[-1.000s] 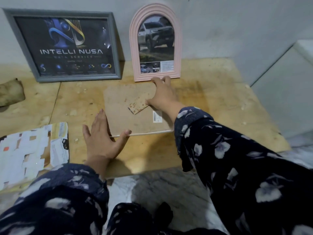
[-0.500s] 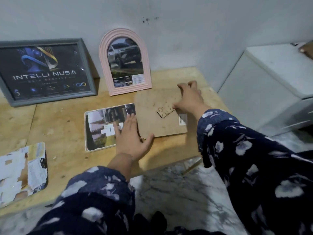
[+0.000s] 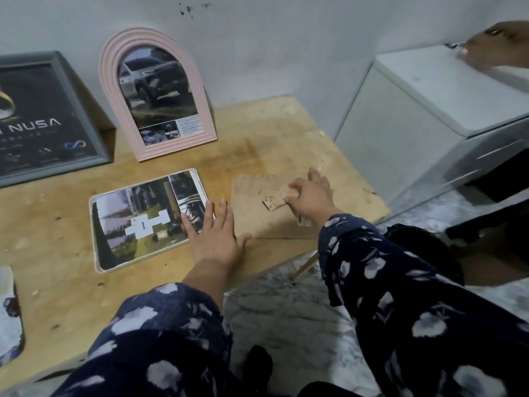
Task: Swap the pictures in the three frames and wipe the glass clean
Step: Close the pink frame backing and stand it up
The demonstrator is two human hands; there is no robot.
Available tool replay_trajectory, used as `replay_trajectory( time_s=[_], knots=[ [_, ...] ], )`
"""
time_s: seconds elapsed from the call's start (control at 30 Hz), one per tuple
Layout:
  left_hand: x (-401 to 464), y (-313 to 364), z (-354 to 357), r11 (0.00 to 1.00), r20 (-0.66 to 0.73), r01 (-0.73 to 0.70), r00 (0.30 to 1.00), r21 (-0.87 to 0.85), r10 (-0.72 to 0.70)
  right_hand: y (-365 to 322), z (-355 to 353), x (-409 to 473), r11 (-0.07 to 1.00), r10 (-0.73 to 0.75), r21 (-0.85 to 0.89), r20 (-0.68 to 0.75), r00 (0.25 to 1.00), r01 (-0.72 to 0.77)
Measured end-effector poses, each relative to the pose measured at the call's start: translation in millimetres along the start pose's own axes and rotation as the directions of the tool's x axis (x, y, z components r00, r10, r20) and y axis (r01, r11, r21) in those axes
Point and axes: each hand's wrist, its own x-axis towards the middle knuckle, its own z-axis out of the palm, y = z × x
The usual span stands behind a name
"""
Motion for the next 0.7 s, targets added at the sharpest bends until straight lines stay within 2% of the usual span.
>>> replay_trajectory(
  time_s=[0.07, 0.13, 0.2, 0.27, 0.33, 0.4, 0.5, 0.6, 0.7],
  knots=[
    [-1, 1, -1, 1.000, 0.006, 0.016, 1.000, 0.016, -0.016, 1, 12, 0, 0.995, 0.001, -0.104, 0.007, 1.000, -0.001],
    [0, 2, -3, 0.999, 0.006, 0.030, 1.000, 0.023, -0.030, -2, 19, 0, 0.980, -0.055, -0.194, -0.046, 0.997, 0.045],
    [1, 4, -7, 0.999, 0.031, 0.033, 0.999, 0.019, -0.034, -7, 24, -3, 0.974, -0.087, -0.218, -0.083, 0.993, 0.067],
    [4, 4, -11, 1.000, 0.078, 0.010, 0.997, 0.003, -0.011, -11, 25, -5, 0.977, -0.043, -0.212, -0.055, 0.998, 0.031],
    [3, -1, -13, 0.998, 0.100, -0.007, 0.995, -0.062, 0.013, -19, 22, -7, 0.964, 0.011, -0.264, -0.012, 1.000, -0.014],
    [1, -13, -14, 0.987, 0.085, 0.031, 0.996, -0.158, -0.018, -29, 18, -9, 0.930, 0.004, -0.368, -0.049, 0.999, -0.022],
    [-5, -39, -21, 0.976, 0.100, 0.132, 0.988, -0.175, -0.115, -58, 14, -13, 0.886, -0.151, -0.453, -0.089, 0.985, 0.095],
    [-12, -72, -29, 0.957, 0.113, 0.234, 0.970, -0.173, -0.217, -101, 20, -16, 0.897, -0.288, -0.342, 0.025, 0.957, 0.279],
    [-22, -106, -28, 0.917, 0.116, 0.329, 0.943, -0.225, -0.310, -136, 36, -19, 0.872, -0.423, -0.209, 0.134, 0.896, 0.442]
  ],
)
